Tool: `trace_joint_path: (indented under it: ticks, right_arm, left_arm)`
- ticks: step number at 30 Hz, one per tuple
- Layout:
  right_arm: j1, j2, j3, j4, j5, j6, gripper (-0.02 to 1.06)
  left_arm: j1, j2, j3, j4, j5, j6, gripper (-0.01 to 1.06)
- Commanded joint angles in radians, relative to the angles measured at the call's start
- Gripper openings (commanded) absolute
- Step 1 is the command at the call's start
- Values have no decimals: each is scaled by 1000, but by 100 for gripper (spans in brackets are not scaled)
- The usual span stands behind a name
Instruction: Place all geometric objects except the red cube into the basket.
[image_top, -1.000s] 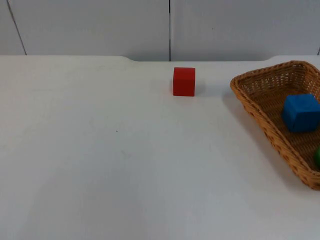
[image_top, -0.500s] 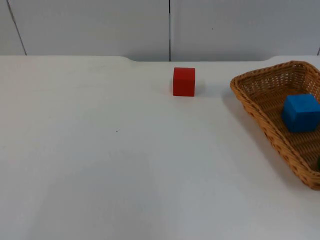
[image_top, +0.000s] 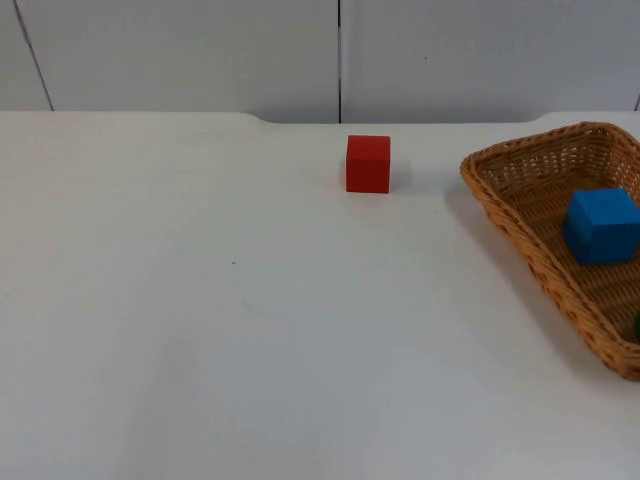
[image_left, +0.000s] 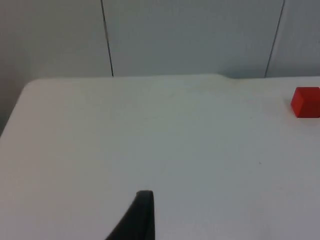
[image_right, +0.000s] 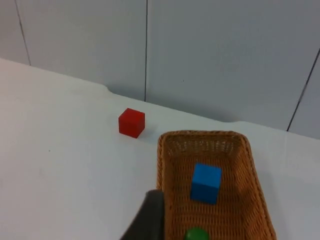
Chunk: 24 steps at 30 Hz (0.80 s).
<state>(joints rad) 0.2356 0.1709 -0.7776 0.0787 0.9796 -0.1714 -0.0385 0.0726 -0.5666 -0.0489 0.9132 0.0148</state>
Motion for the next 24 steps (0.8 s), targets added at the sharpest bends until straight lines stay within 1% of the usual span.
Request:
trace_joint_path:
  ticks: [1, 3, 4, 5, 6, 8, 9, 10, 11, 12, 14, 15, 19, 21, 22, 24]
  right_arm:
    - [-2, -45, 29, 3, 19, -8, 84]
    - [-2, -105, 67, 3, 42, -8, 84]
    - [-2, -127, 85, 3, 48, -8, 84]
    - [-2, -127, 85, 3, 48, -8, 84]
    - [-2, -155, 101, 3, 53, -8, 85]
    - [-2, -171, 137, 1, 56, -8, 92]
    - [-2, -171, 151, 4, 66, -8, 96]
    - [-2, -171, 151, 4, 66, -8, 96]
    - [-2, -171, 172, 1, 110, -8, 103]
    - [-2, -171, 191, -4, 124, -8, 105]
    - [-2, -171, 232, -13, 136, -8, 105]
    - [-2, -171, 252, -17, 126, -1, 105]
    - [-2, -171, 253, -10, 107, 6, 105]
    - [-2, -171, 260, -28, 103, 39, 105]
    - [-2, -171, 260, -28, 103, 39, 105]
    - [-2, -171, 260, -61, 101, 86, 105]
  left_arm:
    - [5, -56, 5, -11, 30, 26, 105]
    - [5, -73, 5, -9, 63, 34, 105]
    - [5, -73, -2, -11, 92, 34, 105]
    - [5, -73, -2, -11, 92, 34, 105]
    - [5, -73, 8, -11, 112, 34, 105]
    - [5, -73, 44, -11, 119, 34, 105]
    - [5, -73, 54, -13, 138, 34, 105]
    - [5, -73, 54, -13, 138, 34, 105]
    - [5, -73, 55, -11, 147, 34, 105]
    - [5, -73, 57, -11, 146, 32, 105]
    - [5, -73, 62, -11, 154, 30, 105]
    - [5, -73, 64, -11, 156, 30, 105]
    - [5, -73, 73, -9, 160, 30, 105]
    - [5, -73, 73, -9, 160, 30, 105]
    - [5, -73, 73, -9, 160, 30, 105]
    - [5, -73, 73, -9, 160, 30, 105]
